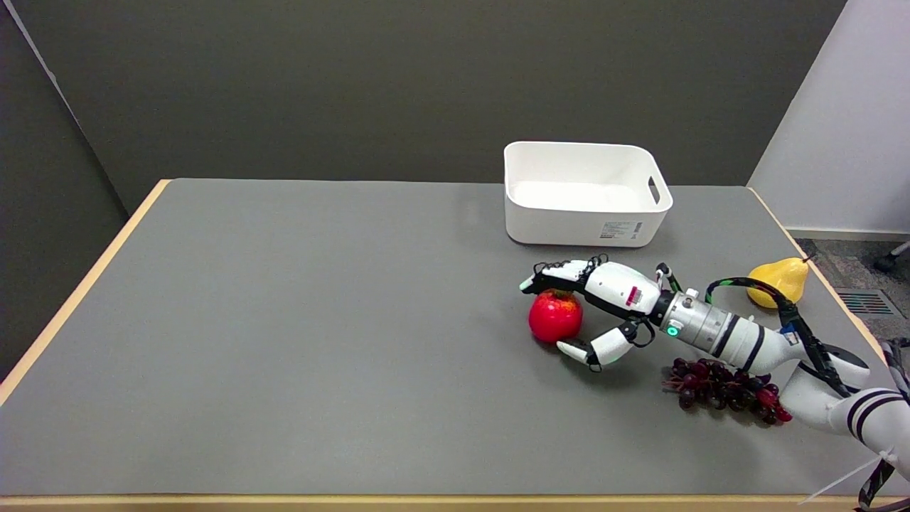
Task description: Pick up the pomegranate.
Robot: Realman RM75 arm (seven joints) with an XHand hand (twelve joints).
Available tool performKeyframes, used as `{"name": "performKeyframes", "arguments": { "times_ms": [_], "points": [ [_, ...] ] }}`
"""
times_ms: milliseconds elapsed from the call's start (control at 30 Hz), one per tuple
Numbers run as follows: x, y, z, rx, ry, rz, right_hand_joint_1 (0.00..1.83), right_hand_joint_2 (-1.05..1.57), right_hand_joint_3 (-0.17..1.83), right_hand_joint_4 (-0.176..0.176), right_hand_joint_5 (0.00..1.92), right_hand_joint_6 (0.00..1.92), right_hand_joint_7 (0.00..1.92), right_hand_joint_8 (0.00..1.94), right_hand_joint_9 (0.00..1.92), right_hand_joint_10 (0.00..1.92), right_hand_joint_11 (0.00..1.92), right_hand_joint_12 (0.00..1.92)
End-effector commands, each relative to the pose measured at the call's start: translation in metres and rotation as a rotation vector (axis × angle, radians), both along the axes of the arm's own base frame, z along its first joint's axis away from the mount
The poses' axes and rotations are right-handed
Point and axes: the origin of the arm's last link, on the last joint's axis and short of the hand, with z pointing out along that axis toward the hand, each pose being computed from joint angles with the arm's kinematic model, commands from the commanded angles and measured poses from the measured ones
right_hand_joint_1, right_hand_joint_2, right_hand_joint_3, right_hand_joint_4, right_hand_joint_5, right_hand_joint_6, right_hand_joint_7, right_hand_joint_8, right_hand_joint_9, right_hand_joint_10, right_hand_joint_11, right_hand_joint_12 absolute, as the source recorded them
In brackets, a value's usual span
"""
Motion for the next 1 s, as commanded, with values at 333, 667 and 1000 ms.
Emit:
{"name": "performKeyframes", "arguments": {
  "times_ms": [333, 667, 1000],
  "points": [
    [0.023, -0.012, 0.004, -0.029, -0.083, 0.092, 1.18, 1.08, 0.33, -0.084, 0.62, 1.50, 0.89, 1.30, 0.83, 1.39, 0.74, 1.92],
    [0.079, -0.013, 0.024, -0.069, -0.197, 0.316, 1.19, 1.02, 0.44, -0.106, 0.65, 1.46, 0.91, 1.33, 0.88, 1.46, 0.74, 1.92],
    [0.164, -0.011, 0.039, -0.118, -0.065, 0.640, 1.19, 1.00, 0.46, -0.100, 0.66, 1.45, 0.92, 1.34, 0.90, 1.49, 0.75, 1.92]
  ]
}}
